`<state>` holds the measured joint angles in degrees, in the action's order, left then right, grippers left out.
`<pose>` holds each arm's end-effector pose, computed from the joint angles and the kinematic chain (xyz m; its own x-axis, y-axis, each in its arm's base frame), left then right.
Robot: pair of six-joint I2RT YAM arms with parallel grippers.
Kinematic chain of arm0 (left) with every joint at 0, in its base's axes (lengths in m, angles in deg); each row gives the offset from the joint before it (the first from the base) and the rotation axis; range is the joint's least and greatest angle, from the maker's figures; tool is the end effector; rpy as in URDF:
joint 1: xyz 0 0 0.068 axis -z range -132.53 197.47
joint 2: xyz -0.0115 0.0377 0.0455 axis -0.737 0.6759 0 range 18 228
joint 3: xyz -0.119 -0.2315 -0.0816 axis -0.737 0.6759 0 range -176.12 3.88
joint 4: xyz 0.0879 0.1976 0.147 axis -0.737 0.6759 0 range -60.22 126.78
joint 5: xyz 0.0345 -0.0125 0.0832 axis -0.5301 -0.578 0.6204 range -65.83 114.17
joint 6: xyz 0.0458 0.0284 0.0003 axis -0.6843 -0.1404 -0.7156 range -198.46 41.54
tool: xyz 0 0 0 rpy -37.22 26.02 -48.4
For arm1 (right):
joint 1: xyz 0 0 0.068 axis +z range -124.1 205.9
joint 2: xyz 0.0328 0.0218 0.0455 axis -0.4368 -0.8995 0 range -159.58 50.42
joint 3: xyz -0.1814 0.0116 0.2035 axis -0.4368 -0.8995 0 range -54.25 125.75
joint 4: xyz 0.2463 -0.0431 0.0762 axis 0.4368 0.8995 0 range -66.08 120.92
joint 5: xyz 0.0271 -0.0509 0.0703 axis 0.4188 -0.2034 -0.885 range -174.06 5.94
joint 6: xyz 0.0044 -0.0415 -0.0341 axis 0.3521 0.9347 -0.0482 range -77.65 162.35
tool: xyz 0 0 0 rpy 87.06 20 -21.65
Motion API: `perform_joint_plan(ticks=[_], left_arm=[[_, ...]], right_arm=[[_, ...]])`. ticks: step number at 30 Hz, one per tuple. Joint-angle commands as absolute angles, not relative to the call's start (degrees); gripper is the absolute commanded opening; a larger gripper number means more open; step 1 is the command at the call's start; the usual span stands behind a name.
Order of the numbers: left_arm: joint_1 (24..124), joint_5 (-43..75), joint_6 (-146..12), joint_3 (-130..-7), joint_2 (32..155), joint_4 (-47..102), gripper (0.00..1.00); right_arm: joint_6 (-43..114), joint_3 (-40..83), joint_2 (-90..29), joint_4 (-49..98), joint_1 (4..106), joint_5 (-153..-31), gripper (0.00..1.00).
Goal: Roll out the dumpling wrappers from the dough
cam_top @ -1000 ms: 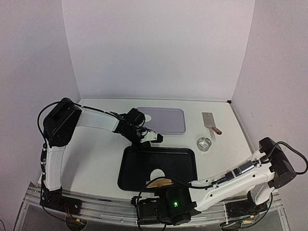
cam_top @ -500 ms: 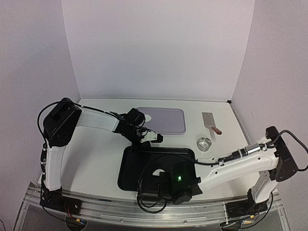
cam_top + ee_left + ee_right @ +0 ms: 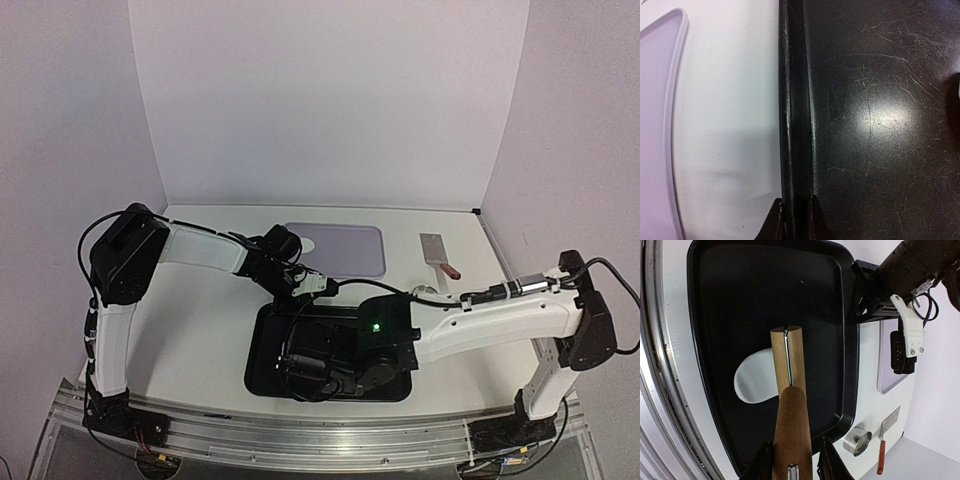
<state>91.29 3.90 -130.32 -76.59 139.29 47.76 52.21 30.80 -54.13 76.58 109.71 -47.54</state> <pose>0.3072 -0.3116 0.1325 0.2314 0.8004 -0.5530 0.9665 -0.1244 0.2243 0.0608 0.3643 0.2462 0.0323 -0.9783 -0.2049 -0.7854 0.1020 -0.6106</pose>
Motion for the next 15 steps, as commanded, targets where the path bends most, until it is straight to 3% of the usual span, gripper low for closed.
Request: perform_joint_plan(ticks=[1,15], left_arm=[[91.0,10.8,-133.9,-77.2,140.9,46.7,0.0],[91.0,10.7,-133.5,-77.3,140.9,46.5,0.0]], right_arm=[[55.2,34.5,-55.5,76.1,109.0,-44.9,0.0],[65.0,22.4,-59.2,72.3,111.0,-56.4,0.0]])
